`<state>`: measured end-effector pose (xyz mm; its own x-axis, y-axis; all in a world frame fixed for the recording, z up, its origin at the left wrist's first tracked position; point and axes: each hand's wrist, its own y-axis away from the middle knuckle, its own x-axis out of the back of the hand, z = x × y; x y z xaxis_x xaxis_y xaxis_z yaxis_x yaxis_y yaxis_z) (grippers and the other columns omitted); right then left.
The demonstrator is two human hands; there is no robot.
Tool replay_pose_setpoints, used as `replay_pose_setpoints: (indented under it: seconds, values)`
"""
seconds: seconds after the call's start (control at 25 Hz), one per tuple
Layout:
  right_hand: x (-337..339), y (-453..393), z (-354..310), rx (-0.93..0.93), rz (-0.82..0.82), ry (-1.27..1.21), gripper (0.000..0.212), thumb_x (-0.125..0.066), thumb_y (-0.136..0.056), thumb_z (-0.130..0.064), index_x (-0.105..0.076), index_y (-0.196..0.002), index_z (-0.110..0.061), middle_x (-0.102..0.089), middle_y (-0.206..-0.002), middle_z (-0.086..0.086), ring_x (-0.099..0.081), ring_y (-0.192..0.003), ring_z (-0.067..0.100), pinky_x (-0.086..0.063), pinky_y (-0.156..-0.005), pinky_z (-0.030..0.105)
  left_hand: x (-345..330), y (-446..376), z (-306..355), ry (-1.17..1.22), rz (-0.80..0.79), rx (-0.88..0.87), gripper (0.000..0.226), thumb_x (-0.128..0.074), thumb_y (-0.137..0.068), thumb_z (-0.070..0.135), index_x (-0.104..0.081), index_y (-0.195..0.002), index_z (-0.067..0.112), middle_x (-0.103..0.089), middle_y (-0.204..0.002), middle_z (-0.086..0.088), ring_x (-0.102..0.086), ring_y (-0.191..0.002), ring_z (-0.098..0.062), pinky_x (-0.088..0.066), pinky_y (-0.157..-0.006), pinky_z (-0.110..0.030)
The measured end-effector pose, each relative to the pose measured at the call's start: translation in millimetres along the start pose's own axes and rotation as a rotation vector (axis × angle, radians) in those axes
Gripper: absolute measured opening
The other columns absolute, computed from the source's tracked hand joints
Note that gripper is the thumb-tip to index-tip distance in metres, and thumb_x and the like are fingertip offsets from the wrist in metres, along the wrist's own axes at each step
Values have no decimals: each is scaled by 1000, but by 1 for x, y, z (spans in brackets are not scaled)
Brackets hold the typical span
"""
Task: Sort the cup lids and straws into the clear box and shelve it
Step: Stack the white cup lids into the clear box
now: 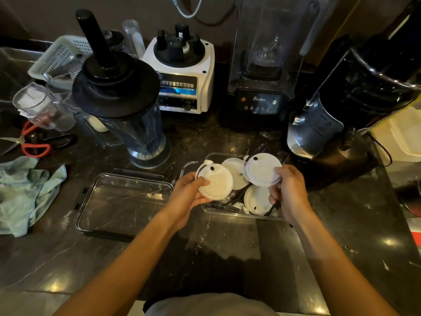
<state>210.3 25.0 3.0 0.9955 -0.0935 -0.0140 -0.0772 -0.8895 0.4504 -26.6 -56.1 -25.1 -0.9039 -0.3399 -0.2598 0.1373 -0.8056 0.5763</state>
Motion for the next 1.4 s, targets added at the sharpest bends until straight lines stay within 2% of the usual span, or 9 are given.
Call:
replay_pose_setpoints:
  seconds: [0.28,0.52,0.6,0.68,0.8,0.92,1.12,1.24,1.4]
  values:
    - [-2,1,3,-90,23,126,14,-45,-102,-17,-54,-110,-10,-39,-65,2,-31,-46,14,-28,-42,28,-7,2,3,8,-23,-11,19,-63,-95,8,-64,-114,10,-72,-121,-13,-72,-111,-32,-59,-93,-44]
    - [4,-1,10,77,128,658,17,-51,-101,-30,-63,-104,-19,-63,-95,3,-57,-82,21,-47,-69,36,-9,0,0,13,-3,1,21,-65,-95,9,-64,-115,10,-71,-123,-13,-72,-112,-32,-61,-92,-44]
    - [8,-2,13,49,118,709,15,-55,-98,-32,-65,-92,-21,-64,-89,2,-61,-83,25,-50,-75,42,-11,-1,-1,6,-4,14,24,-67,-94,10,-64,-118,9,-70,-125,-13,-72,-112,-31,-61,-93,-44]
    - [11,-2,14,-28,84,693,19,-58,-95,-33,-68,-87,-19,-63,-78,4,-59,-71,26,-46,-67,41,-14,-3,-2,-8,-1,37,27,-68,-94,11,-64,-121,8,-70,-125,-13,-72,-112,-30,-61,-94,-46]
    - [13,2,10,-141,45,599,20,-56,-98,-29,-65,-97,-11,-62,-79,10,-53,-61,23,-39,-57,35,-17,-4,-3,-6,1,58,26,-68,-95,10,-64,-120,7,-72,-122,-14,-74,-109,-29,-63,-89,-42]
    - [12,5,8,48,79,713,22,-52,-103,-26,-65,-117,-14,-65,-105,8,-60,-91,23,-43,-72,33,-20,-5,-4,17,-29,85,27,-66,-95,10,-63,-121,4,-72,-122,-17,-75,-106,-31,-62,-89,-42]
    - [6,10,4,129,6,407,22,-52,-105,-22,-65,-121,-29,-62,-113,-3,-56,-98,16,-43,-72,27,-27,-6,2,174,-102,130,33,-61,-98,14,-57,-130,5,-66,-131,-21,-71,-115,-35,-61,-91,-45]
    - [7,7,0,61,37,268,19,-51,-105,-24,-65,-109,-36,-61,-97,-2,-54,-78,16,-42,-63,31,-30,-5,8,236,-159,171,30,-56,-100,18,-59,-128,9,-70,-128,-19,-69,-117,-34,-61,-93,-43]
    - [11,2,-4,-24,-52,-48,13,-47,-105,-17,-57,-108,-10,-43,-67,3,-32,-47,13,-28,-40,26,-31,-2,7,321,-189,210,40,-54,-97,20,-57,-135,7,-65,-133,-20,-66,-120,-36,-57,-99,-45]
